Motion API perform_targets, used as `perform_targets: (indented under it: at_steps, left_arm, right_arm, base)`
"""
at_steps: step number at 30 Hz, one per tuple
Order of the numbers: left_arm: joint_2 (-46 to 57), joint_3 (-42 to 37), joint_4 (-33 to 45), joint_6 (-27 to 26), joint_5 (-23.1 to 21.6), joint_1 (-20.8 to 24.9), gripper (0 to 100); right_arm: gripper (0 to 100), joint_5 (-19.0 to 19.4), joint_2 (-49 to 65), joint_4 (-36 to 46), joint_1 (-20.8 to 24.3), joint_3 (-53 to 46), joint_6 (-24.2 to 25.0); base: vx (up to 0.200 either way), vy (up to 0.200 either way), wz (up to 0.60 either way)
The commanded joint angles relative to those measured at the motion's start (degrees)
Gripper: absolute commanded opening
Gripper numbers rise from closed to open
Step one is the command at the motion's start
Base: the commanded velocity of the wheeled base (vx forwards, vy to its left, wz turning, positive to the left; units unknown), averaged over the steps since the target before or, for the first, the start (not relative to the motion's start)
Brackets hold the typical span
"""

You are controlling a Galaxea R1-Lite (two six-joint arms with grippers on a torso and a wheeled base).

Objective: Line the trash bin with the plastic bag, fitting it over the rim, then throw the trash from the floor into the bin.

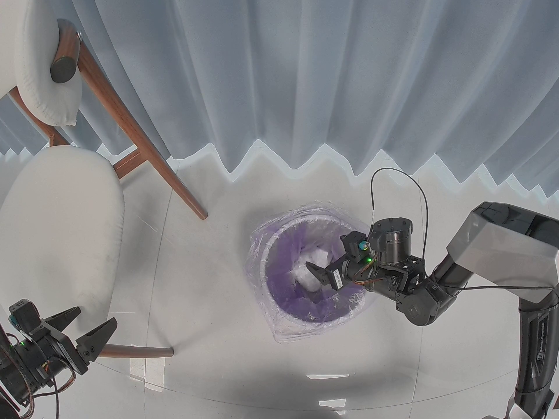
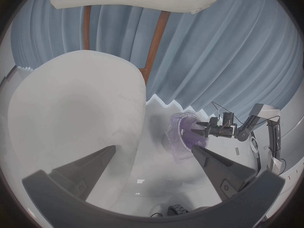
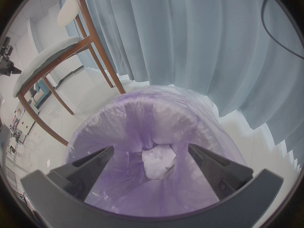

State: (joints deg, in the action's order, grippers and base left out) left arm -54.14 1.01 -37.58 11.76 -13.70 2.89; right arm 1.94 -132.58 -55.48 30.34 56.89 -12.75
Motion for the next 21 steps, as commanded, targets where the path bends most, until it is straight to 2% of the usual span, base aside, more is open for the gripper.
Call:
perform_targets:
  at_steps: [1, 6, 8, 11, 12, 16, 17, 18, 20, 21]
  left_arm:
    - [0.0, -1.0, 0.1, 0.0, 0.1, 0.0, 100]
    - [0.6, -1.0, 0.1, 0.0, 0.3, -0.6, 100]
    - [1.6, -1.0, 0.1, 0.1, 0.9, -0.9, 100]
    - [3.4, -1.0, 0.0, 0.3, 2.0, -1.0, 100]
    - [5.8, -1.0, 0.0, 0.5, 2.9, -2.2, 100]
    - [14.6, -1.0, 0.9, 0.5, 4.7, -4.6, 100]
    - [15.0, -1.0, 1.0, 0.5, 4.8, -4.7, 100]
    - [19.2, -1.0, 2.7, 0.5, 5.8, -5.6, 100]
    - [19.9, -1.0, 3.0, 0.5, 5.9, -5.7, 100]
    - [27.1, -1.0, 7.3, 0.5, 5.8, -6.8, 100]
  right_arm:
    - [100, 0.0, 5.2, -0.2, -0.8, -1.2, 0.5]
    - [100, -2.5, 14.1, -0.1, -1.3, -3.5, 4.8]
    - [100, -4.0, 20.6, 0.1, -2.9, -7.5, 7.2]
    - [100, -4.2, 26.4, 0.1, -5.2, -12.2, 7.7]
    - [100, -4.2, 33.0, 0.1, -8.5, -17.0, 7.7]
    - [100, -4.1, 46.6, 0.1, -16.1, -25.2, 8.4]
    - [100, -4.1, 47.1, 0.1, -16.3, -25.4, 8.5]
    - [100, -4.1, 53.0, 0.1, -18.9, -28.9, 9.9]
    - [100, -4.1, 53.9, 0.1, -19.2, -29.5, 10.0]
    - [100, -4.0, 62.3, 0.1, -21.4, -34.9, 12.1]
  base:
    - [0.000, 0.000, 0.00]
    - [0.000, 0.000, 0.00]
    - [0.000, 0.000, 0.00]
    - [0.000, 0.000, 0.00]
    - [0.000, 0.000, 0.00]
    - [0.000, 0.000, 0.00]
    - [0.000, 0.000, 0.00]
    - [0.000, 0.000, 0.00]
    - [0.000, 0.000, 0.00]
    - [0.000, 0.000, 0.00]
